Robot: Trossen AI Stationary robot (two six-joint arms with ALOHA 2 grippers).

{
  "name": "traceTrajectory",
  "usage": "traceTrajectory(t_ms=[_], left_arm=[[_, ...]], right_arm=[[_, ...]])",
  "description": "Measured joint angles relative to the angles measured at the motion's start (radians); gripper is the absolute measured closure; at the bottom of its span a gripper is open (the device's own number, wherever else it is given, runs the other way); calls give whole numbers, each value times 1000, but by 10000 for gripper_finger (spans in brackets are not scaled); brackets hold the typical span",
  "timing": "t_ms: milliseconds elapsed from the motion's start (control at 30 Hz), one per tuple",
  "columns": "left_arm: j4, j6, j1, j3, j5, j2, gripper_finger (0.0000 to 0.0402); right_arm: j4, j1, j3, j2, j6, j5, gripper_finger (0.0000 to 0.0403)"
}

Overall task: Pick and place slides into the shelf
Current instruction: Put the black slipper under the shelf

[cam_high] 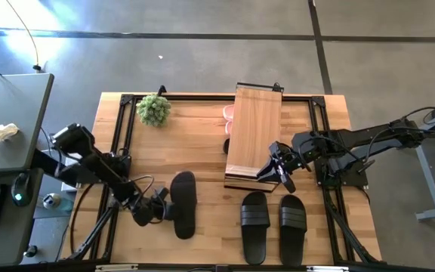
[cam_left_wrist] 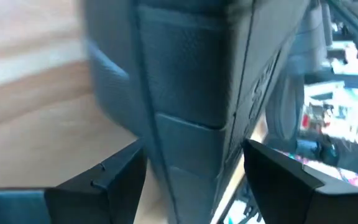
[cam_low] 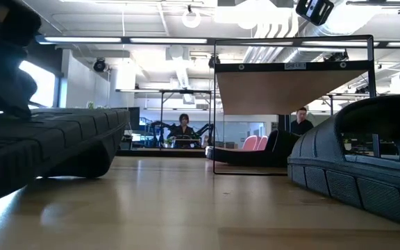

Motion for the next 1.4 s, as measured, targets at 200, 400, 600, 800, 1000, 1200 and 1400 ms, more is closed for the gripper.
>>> traceTrajectory(t_ms=[200, 400, 600, 800, 1000, 1200, 1400], left_arm=[[97, 68, 6, 0, -13, 46, 164], [105, 54, 3, 1, -78, 49, 193], [119, 58, 4, 2, -100, 51, 274], [161, 164, 8, 18, -210, 55, 333], [157, 402, 8, 121, -313, 54, 334], [4, 625, 7, 277, -435, 52, 336], [-573, 684, 8, 531, -515, 9, 336]], right_arm=[[0, 0, 0, 0, 1, 0, 316], [0, 0, 0, 0, 0, 0, 316], [-1, 0, 0, 0, -8, 15, 316], [-1, 0, 0, 0, -21, 27, 316], [0, 0, 0, 0, -27, 53, 316], [0, 0, 0, 0, -28, 65, 316], [22, 0, 0, -4, -28, 55, 316]])
